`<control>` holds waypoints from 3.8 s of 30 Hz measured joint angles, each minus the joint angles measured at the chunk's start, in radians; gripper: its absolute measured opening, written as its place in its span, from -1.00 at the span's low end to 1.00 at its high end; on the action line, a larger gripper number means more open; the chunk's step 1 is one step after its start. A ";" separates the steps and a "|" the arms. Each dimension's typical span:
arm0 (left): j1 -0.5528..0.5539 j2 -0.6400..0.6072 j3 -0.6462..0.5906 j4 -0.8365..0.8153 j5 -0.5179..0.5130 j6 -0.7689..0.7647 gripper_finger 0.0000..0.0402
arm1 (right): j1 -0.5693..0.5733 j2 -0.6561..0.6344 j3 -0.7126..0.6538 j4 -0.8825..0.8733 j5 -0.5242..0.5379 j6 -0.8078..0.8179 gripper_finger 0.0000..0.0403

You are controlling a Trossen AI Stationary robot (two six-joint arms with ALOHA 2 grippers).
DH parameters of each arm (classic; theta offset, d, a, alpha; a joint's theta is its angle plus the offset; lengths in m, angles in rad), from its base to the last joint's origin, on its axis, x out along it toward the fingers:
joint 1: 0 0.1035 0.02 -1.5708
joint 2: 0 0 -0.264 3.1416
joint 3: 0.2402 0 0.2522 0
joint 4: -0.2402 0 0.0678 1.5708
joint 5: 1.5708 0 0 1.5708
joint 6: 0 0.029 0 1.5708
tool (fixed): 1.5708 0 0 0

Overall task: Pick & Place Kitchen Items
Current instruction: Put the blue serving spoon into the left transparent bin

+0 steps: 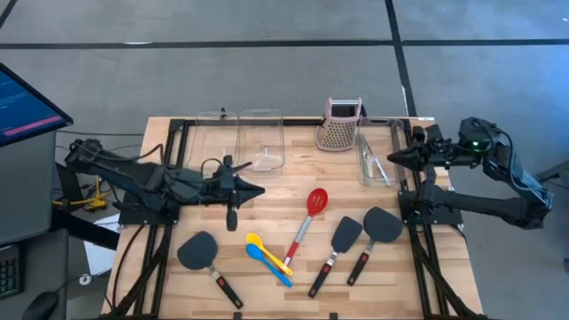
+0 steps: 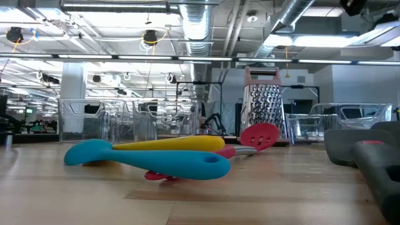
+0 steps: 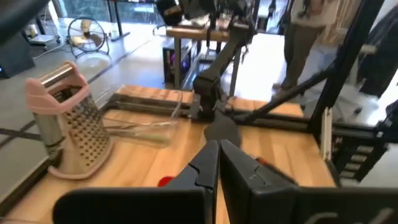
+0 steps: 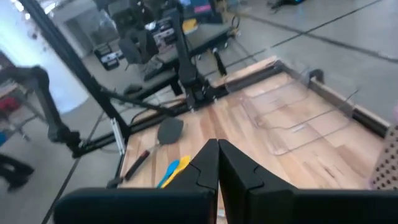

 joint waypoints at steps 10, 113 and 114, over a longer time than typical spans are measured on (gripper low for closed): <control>-0.046 -0.010 -0.039 0.092 0.000 -0.016 -0.98 | 0.118 0.051 0.000 0.005 -0.001 -0.037 -1.00; 0.185 0.023 -0.188 0.086 0.513 0.044 -0.99 | 0.405 0.598 -0.001 0.387 0.491 0.417 -1.00; 0.182 0.050 -0.164 0.037 0.514 0.057 -0.99 | 0.411 0.586 0.000 0.411 0.498 0.399 -1.00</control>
